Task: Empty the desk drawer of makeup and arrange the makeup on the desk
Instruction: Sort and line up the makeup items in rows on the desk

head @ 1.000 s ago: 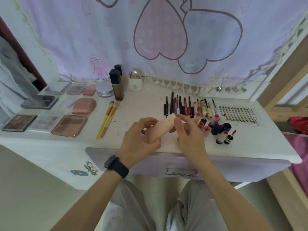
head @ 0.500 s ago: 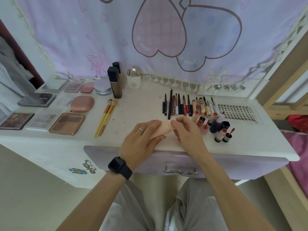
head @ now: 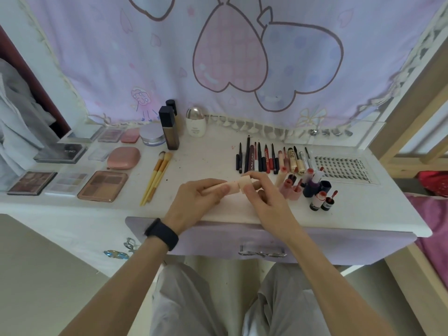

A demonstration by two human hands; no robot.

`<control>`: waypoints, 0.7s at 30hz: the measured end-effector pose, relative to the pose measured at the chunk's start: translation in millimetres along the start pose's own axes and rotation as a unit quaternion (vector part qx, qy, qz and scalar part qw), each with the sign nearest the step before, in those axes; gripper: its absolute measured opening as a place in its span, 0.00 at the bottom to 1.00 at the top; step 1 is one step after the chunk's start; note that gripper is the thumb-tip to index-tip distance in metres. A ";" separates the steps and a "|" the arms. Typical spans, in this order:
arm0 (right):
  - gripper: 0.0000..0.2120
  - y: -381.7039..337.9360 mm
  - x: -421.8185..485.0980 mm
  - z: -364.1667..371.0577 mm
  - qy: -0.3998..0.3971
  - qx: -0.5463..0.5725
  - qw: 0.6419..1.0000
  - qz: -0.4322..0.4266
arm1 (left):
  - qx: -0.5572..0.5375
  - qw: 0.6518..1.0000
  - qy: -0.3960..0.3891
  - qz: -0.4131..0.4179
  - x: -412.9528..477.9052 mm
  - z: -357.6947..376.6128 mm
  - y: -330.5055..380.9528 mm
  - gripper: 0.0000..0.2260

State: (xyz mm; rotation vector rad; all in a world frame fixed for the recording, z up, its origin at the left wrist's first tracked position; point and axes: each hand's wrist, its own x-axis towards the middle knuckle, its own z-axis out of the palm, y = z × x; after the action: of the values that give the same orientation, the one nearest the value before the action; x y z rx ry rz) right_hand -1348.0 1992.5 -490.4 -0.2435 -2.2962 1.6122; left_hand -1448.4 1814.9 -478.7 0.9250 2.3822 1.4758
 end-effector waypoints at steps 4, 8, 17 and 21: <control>0.09 -5.1 -0.8 -0.2 -0.005 -0.014 1.000 0.004 | 0.015 0.999 -0.045 -0.024 7.1 -16.3 5.6 0.12; 0.17 -18.5 3.7 -0.3 0.014 0.015 0.998 0.055 | 0.035 0.999 -0.039 0.010 4.0 -23.1 8.5 0.07; 0.14 -29.2 3.9 -13.8 -0.054 0.017 0.994 0.097 | 0.041 0.997 -0.039 0.044 -0.5 -26.0 11.8 0.09; 0.17 -27.6 0.8 -21.5 -0.067 0.071 0.986 0.137 | 0.019 0.998 -0.038 0.044 -2.3 -23.4 13.2 0.14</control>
State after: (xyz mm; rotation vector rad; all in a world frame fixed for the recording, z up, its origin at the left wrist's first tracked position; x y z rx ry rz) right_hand -1339.9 2002.1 -457.7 -0.4474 -2.3132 1.9727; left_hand -1452.0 1800.3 -456.3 1.0879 2.3518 1.4023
